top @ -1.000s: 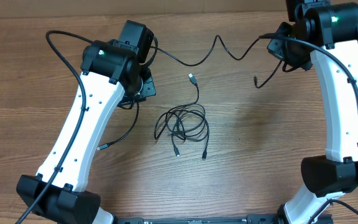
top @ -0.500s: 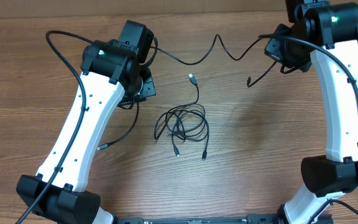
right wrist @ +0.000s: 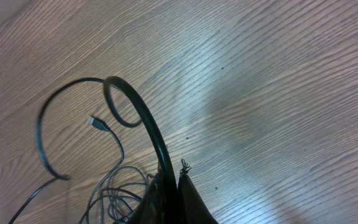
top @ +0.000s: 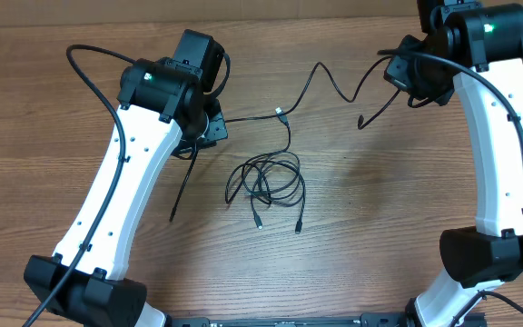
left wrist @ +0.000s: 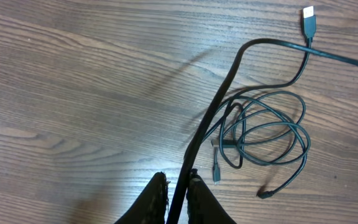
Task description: Untangle cables
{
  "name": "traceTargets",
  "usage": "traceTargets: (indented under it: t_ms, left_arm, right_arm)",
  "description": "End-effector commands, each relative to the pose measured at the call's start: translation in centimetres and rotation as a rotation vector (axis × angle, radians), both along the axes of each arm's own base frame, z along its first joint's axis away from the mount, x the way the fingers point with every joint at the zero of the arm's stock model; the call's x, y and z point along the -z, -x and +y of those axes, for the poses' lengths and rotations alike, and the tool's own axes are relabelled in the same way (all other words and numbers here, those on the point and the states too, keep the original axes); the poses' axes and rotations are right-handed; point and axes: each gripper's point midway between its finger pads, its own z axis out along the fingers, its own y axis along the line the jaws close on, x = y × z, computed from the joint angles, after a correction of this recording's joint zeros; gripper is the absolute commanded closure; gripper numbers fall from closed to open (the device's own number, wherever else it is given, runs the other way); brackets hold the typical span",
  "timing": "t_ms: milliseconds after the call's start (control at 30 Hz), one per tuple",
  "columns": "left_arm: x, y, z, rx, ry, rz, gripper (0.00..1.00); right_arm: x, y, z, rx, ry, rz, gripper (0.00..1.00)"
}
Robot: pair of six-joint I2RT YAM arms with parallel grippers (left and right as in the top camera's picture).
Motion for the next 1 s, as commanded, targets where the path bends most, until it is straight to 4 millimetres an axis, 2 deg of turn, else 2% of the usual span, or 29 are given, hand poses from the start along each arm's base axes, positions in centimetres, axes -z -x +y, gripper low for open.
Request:
traceTargets:
  t_ms: [0, 333, 500, 700, 733, 767, 867, 900, 967]
  left_arm:
    - [0.2, -0.3, 0.4, -0.027, -0.013, -0.004, 0.85]
    - [0.2, -0.4, 0.6, -0.029, -0.022, -0.008, 0.80]
    - [0.1, -0.6, 1.3, -0.038, -0.063, -0.024, 0.77]
    - [0.1, -0.5, 1.3, -0.003, -0.070, -0.015, 0.52]
    - [0.1, -0.4, 1.3, 0.009, -0.074, -0.013, 0.44]
    - [0.1, -0.4, 1.4, 0.018, -0.079, -0.011, 0.32]
    - [0.2, -0.3, 1.6, 0.014, -0.090, -0.008, 0.08]
    - [0.2, -0.4, 1.6, 0.005, -0.088, -0.008, 0.03]
    - [0.5, -0.5, 1.7, -0.036, -0.082, 0.000, 0.02]
  right_arm:
    - [0.0, -0.1, -0.1, -0.005, -0.001, -0.002, 0.96]
    - [0.0, -0.1, -0.1, -0.006, -0.002, -0.004, 0.96]
    - [0.0, -0.1, -0.1, -0.006, -0.002, -0.003, 0.96]
    - [0.0, -0.1, -0.1, -0.006, -0.001, -0.003, 0.96]
    - [0.0, -0.1, -0.1, -0.006, -0.002, -0.003, 0.96]
    - [0.0, -0.1, -0.1, -0.006, -0.002, -0.003, 0.96]
    - [0.0, -0.1, -0.1, -0.006, -0.002, -0.003, 0.96]
    - [0.0, -0.1, -0.1, -0.006, -0.002, -0.003, 0.96]
    - [0.0, -0.1, -0.1, -0.006, -0.002, -0.003, 0.96]
